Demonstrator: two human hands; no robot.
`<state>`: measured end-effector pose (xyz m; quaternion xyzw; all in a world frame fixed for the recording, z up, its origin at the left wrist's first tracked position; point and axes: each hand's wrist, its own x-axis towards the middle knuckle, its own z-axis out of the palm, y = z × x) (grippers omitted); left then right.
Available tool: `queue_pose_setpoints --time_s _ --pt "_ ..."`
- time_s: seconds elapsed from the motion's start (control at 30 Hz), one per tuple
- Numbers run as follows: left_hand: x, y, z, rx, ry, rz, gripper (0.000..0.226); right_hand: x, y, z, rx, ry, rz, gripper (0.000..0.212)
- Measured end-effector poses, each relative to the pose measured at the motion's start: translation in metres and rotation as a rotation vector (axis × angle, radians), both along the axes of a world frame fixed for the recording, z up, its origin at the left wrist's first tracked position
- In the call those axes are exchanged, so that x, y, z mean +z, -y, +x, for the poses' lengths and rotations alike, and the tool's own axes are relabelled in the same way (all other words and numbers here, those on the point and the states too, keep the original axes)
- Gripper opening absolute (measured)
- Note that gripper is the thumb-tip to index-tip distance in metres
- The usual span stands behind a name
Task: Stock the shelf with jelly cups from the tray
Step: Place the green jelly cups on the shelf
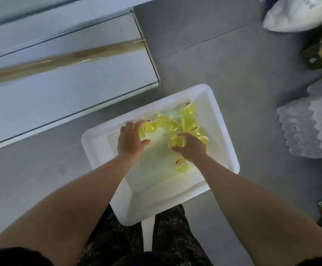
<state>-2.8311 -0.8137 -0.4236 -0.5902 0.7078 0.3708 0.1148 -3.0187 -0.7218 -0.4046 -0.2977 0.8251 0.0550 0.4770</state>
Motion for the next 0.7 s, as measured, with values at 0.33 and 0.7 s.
queue_pose_setpoints --time_s 0.33,0.7 --pt "-0.029 -0.008 0.005 0.152 -0.064 0.061 0.076 -0.029 0.006 0.007 0.194 -0.093 -0.003 0.058" --pt "-0.007 -0.014 0.014 0.29 -0.06 0.235 0.068 -0.005 -0.003 -0.002 -0.253 0.155 -0.083 0.054"
